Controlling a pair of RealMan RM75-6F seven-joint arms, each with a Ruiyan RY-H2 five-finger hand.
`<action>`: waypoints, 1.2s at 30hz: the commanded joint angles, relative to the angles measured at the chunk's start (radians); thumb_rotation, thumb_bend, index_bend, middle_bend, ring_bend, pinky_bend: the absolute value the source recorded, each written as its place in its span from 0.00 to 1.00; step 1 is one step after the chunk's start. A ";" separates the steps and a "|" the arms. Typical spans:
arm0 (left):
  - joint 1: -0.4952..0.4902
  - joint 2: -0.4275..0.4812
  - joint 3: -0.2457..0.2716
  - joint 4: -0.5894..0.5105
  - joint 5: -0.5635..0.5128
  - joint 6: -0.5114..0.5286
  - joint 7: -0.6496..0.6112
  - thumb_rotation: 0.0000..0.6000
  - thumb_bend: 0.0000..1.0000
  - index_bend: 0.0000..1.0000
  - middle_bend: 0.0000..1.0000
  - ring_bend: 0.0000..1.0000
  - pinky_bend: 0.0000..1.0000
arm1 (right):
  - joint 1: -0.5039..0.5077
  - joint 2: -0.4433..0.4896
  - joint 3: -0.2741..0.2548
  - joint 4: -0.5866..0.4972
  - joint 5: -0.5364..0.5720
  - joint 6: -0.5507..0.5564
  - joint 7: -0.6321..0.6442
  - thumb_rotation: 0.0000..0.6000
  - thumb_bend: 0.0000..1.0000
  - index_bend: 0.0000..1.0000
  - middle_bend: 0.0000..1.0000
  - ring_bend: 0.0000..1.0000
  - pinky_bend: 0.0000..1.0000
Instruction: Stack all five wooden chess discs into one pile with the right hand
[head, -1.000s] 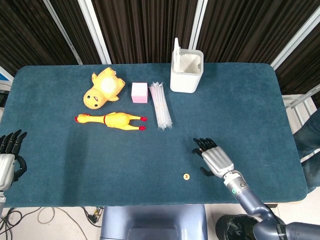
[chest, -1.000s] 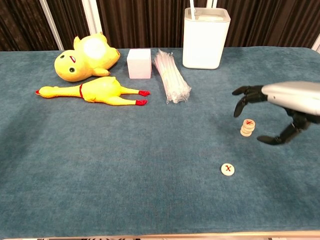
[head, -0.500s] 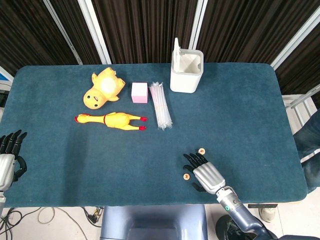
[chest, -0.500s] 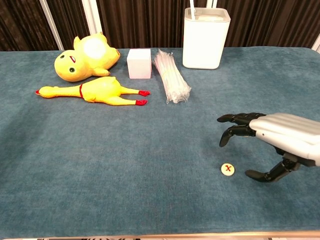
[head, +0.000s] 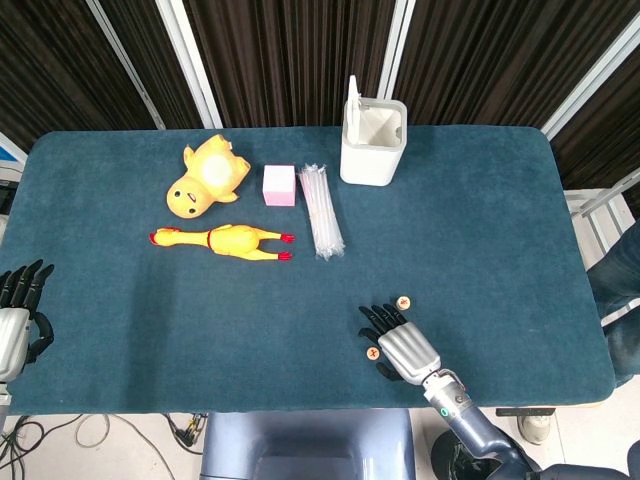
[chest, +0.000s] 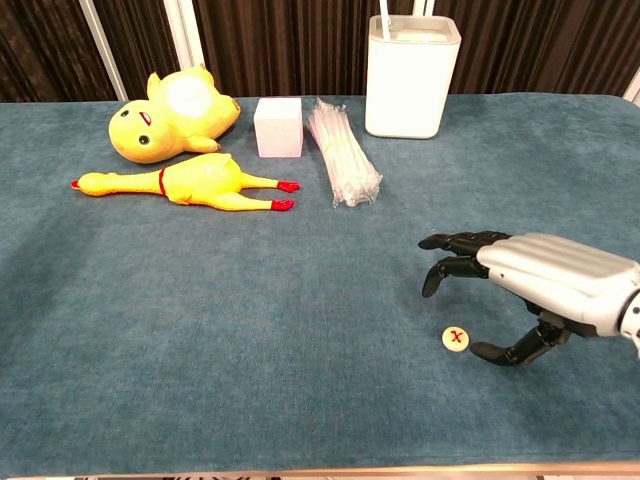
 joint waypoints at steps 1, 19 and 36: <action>0.000 0.000 0.000 0.000 0.000 0.000 0.000 1.00 0.82 0.07 0.00 0.00 0.05 | -0.002 -0.007 0.000 0.010 -0.006 -0.001 0.006 1.00 0.39 0.31 0.00 0.00 0.09; 0.001 -0.004 -0.002 0.001 -0.001 0.005 0.008 1.00 0.82 0.07 0.00 0.00 0.06 | -0.006 -0.037 0.005 0.091 -0.031 -0.023 0.063 1.00 0.39 0.41 0.00 0.00 0.09; 0.002 -0.004 -0.002 0.003 0.001 0.008 0.008 1.00 0.82 0.07 0.00 0.00 0.06 | -0.001 -0.034 0.018 0.100 -0.024 -0.050 0.073 1.00 0.39 0.43 0.00 0.00 0.09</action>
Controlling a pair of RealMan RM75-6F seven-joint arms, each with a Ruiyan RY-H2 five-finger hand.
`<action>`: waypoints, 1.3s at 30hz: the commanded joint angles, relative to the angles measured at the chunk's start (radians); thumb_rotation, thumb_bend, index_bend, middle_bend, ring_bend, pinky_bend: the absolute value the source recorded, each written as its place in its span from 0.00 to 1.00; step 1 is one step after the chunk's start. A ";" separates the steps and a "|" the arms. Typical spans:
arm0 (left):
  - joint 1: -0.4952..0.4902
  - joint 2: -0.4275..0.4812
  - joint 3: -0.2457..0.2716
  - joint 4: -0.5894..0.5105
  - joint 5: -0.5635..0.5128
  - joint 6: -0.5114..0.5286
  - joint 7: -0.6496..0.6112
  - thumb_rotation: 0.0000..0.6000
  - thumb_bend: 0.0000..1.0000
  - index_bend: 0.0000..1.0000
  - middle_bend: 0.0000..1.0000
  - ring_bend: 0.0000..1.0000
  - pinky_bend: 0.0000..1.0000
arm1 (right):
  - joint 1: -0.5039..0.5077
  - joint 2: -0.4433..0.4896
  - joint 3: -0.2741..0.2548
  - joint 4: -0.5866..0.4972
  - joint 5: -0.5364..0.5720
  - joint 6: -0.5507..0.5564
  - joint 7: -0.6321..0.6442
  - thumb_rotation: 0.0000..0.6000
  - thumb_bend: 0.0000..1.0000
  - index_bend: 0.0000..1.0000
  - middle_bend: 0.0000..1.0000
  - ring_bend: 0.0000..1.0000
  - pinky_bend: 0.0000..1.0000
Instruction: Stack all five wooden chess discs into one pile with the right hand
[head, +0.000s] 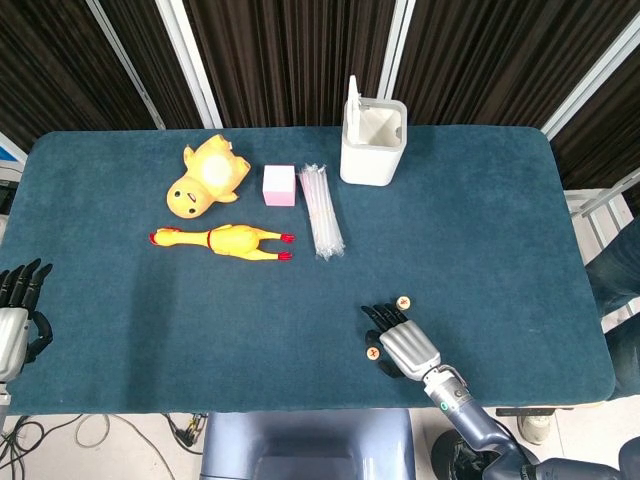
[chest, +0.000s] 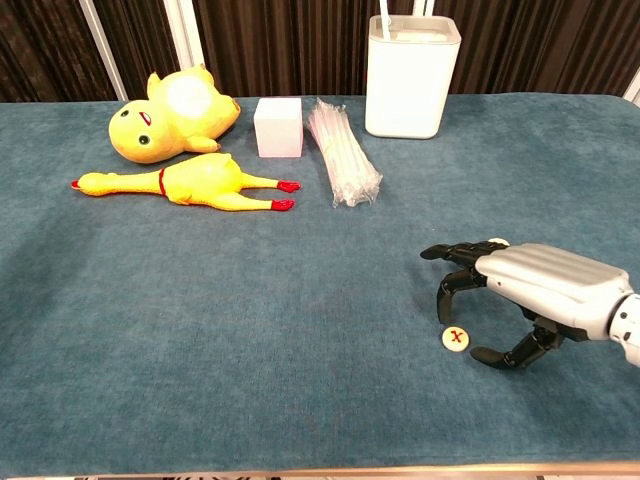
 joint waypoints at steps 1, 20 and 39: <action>0.000 0.000 0.000 0.000 0.000 0.000 0.000 1.00 0.82 0.07 0.00 0.00 0.06 | 0.000 0.000 0.001 0.000 0.001 -0.002 0.000 1.00 0.39 0.43 0.00 0.00 0.09; 0.000 0.001 0.000 0.000 0.000 -0.001 -0.001 1.00 0.82 0.07 0.00 0.00 0.06 | 0.001 -0.007 0.007 0.002 0.012 -0.020 -0.015 1.00 0.39 0.46 0.00 0.00 0.09; 0.000 -0.001 -0.001 0.000 -0.001 0.000 0.003 1.00 0.82 0.07 0.00 0.00 0.06 | 0.005 -0.004 0.015 0.002 0.023 -0.034 -0.020 1.00 0.39 0.50 0.00 0.00 0.09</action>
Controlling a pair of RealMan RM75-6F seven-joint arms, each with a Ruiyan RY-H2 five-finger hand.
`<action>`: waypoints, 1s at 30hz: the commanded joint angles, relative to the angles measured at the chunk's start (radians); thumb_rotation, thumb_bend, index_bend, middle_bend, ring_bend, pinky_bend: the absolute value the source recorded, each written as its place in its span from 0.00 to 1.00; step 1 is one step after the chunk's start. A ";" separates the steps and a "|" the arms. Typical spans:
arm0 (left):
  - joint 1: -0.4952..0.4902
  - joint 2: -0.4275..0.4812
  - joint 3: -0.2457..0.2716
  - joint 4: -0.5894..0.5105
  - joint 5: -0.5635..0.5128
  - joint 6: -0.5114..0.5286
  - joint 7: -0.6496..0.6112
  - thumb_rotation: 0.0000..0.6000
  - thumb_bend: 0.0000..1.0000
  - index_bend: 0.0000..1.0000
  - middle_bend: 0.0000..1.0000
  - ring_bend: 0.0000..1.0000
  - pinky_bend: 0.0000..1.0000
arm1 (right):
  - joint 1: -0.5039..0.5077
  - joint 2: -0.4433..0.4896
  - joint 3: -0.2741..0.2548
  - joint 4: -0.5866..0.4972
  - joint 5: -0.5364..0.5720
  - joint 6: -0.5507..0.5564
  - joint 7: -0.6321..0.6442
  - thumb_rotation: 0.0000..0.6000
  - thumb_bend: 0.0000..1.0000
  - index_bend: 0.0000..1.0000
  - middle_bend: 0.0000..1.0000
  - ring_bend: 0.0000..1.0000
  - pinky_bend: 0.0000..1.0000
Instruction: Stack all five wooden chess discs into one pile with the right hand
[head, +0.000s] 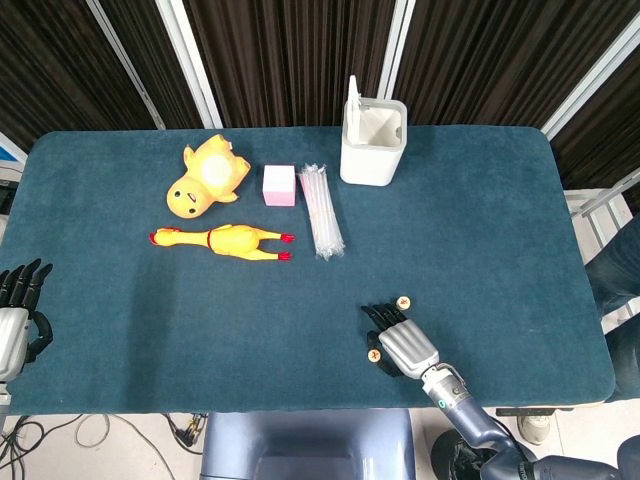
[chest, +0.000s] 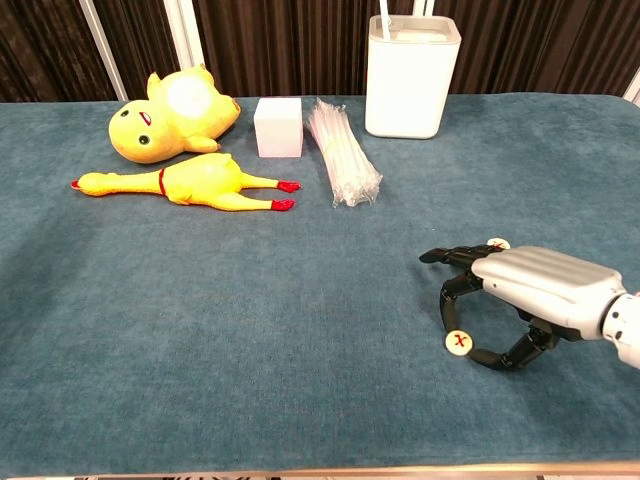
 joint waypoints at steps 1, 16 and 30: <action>0.000 0.000 0.000 0.000 0.000 0.000 0.000 1.00 0.82 0.07 0.00 0.00 0.06 | 0.000 0.000 0.001 -0.001 0.001 -0.001 0.000 1.00 0.39 0.50 0.00 0.00 0.09; 0.000 0.003 0.001 -0.002 0.001 -0.001 -0.004 1.00 0.82 0.07 0.00 0.00 0.06 | 0.001 0.011 0.003 -0.016 0.004 -0.004 -0.003 1.00 0.39 0.52 0.00 0.00 0.09; 0.000 0.003 0.001 -0.002 0.002 -0.001 -0.005 1.00 0.82 0.07 0.00 0.00 0.06 | 0.026 0.121 0.056 -0.127 0.045 -0.018 -0.009 1.00 0.39 0.53 0.00 0.00 0.09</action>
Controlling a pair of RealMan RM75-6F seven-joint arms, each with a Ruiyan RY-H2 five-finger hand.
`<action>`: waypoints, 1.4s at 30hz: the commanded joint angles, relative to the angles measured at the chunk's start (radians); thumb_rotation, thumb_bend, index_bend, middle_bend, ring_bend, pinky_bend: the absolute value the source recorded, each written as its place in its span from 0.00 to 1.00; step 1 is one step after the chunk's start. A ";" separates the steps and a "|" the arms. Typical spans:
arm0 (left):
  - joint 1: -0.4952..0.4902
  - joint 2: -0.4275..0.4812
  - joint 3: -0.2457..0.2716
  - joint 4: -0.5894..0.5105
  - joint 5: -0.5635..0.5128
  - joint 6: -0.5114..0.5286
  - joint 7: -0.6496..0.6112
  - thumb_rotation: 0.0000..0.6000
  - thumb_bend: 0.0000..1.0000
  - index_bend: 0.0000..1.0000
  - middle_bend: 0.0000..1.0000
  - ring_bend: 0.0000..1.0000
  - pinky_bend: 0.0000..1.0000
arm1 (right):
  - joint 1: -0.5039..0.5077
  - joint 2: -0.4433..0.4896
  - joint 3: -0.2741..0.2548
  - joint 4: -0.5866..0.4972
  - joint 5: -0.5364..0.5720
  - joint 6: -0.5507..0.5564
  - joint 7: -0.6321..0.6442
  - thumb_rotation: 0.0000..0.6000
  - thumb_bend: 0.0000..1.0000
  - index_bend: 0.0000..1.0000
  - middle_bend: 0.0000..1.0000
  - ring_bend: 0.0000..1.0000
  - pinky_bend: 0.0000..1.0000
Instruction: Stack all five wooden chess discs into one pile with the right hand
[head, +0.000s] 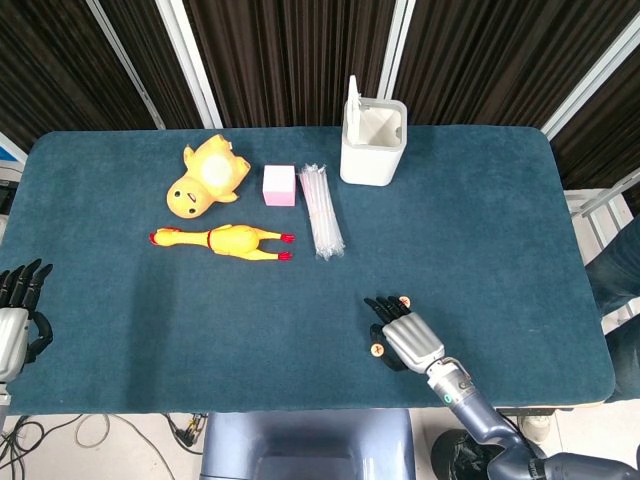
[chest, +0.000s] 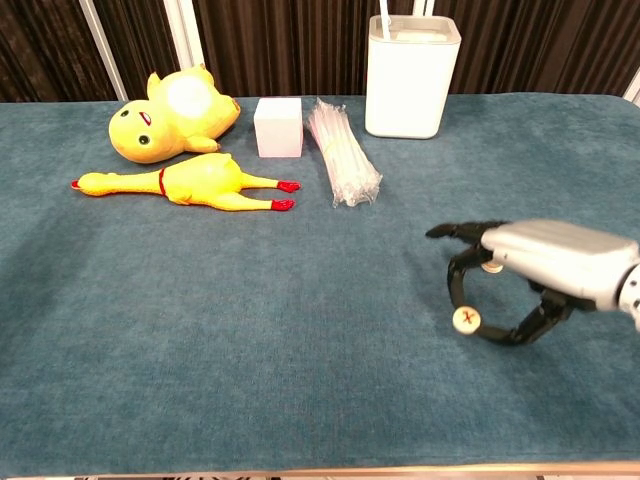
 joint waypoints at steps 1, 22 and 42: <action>0.000 0.000 0.000 0.000 0.000 0.000 -0.001 1.00 0.82 0.07 0.00 0.00 0.06 | 0.014 0.043 0.030 -0.038 0.029 -0.012 -0.001 1.00 0.39 0.53 0.00 0.00 0.09; 0.000 -0.002 -0.001 0.000 -0.002 0.002 0.005 1.00 0.82 0.07 0.00 0.00 0.06 | 0.106 0.111 0.133 0.056 0.227 -0.148 0.066 1.00 0.39 0.53 0.00 0.00 0.09; 0.001 -0.005 -0.003 0.000 -0.006 0.003 0.016 1.00 0.82 0.07 0.00 0.00 0.06 | 0.118 0.077 0.116 0.130 0.226 -0.147 0.095 1.00 0.39 0.53 0.00 0.00 0.09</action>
